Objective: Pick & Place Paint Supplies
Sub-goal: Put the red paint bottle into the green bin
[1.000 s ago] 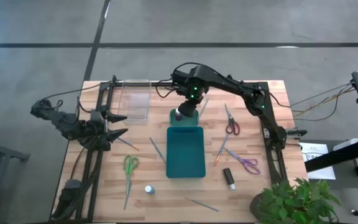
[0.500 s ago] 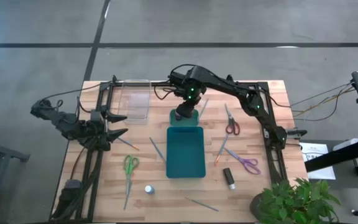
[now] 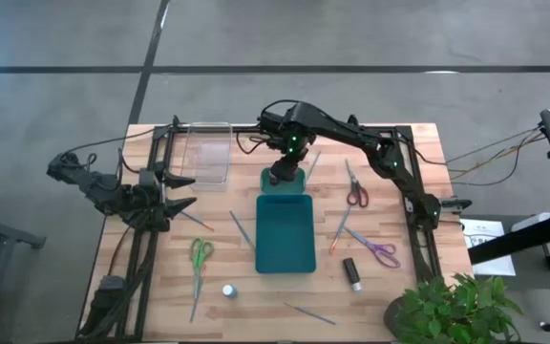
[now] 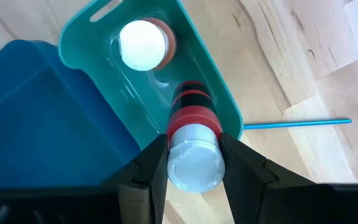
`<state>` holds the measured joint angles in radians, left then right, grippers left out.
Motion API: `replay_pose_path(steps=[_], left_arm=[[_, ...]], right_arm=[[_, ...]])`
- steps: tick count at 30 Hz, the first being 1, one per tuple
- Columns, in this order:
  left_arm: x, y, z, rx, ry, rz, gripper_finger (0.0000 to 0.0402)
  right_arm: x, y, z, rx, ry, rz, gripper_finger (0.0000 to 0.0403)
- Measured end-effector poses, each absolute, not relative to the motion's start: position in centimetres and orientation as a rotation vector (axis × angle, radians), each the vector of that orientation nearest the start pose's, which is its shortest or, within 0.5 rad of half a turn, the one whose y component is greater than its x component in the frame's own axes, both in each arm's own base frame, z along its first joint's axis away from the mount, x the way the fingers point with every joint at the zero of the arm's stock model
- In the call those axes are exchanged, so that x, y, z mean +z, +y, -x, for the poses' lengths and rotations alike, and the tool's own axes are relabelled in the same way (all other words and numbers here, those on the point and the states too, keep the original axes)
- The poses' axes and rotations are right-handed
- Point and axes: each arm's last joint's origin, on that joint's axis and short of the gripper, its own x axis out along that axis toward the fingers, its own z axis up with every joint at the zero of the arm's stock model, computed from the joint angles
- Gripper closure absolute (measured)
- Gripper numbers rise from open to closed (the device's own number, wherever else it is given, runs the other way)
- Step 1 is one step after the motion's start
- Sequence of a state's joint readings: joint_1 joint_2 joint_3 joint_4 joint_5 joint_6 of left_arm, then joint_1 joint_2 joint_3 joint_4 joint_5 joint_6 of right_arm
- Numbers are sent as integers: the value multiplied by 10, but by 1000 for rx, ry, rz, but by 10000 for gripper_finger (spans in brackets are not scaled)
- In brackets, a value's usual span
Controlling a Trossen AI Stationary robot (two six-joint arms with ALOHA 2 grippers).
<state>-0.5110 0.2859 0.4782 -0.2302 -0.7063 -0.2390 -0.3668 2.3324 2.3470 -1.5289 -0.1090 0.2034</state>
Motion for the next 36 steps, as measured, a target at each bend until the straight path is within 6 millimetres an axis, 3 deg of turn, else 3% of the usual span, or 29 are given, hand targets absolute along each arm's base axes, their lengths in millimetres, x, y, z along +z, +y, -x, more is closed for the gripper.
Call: replay_pose_path(steps=[20,36], left_arm=[[280,-25,-84,198,7,220,116],[280,-25,-84,199,13,219,116]], right_arm=[[239,-162,-431,-303,1510,-471,291],[238,-163,-432,-260,1500,-410,291]])
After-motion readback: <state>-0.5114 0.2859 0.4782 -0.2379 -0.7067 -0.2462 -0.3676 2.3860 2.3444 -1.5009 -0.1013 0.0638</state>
